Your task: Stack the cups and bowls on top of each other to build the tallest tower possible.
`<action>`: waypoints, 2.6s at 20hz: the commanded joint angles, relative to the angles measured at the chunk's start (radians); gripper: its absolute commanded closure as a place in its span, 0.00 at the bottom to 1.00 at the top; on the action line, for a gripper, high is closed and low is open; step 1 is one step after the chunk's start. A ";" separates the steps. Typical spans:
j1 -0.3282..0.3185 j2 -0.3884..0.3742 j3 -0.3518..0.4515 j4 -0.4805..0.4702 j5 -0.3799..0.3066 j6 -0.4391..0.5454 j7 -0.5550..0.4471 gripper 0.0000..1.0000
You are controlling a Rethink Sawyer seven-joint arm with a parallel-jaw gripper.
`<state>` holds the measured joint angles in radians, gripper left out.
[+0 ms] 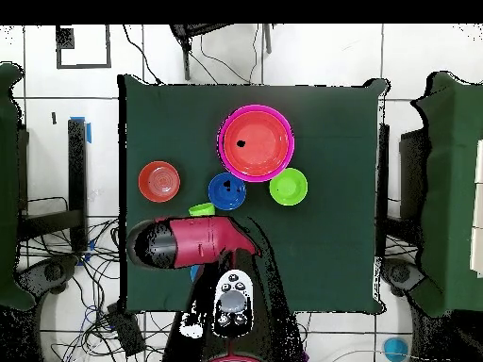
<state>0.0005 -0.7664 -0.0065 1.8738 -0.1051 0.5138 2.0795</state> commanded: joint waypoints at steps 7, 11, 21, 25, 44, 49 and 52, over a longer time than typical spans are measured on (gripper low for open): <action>0.072 0.050 -0.113 -0.155 -0.137 -0.079 0.104 0.00; 0.061 0.067 -0.109 -0.174 -0.164 -0.136 0.068 0.00; -0.023 0.045 -0.024 -0.168 -0.106 -0.085 0.020 0.00; 0.004 0.096 -0.094 -0.210 -0.087 -0.049 0.112 0.00; 0.183 0.343 -0.357 -0.471 0.088 0.090 0.351 0.00; 0.147 0.294 -0.316 -0.448 0.066 0.085 0.214 0.00; 0.096 0.216 -0.261 -0.409 0.035 0.050 0.097 0.00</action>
<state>0.1400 -0.5131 -0.3689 1.4815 -0.0558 0.4926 2.2022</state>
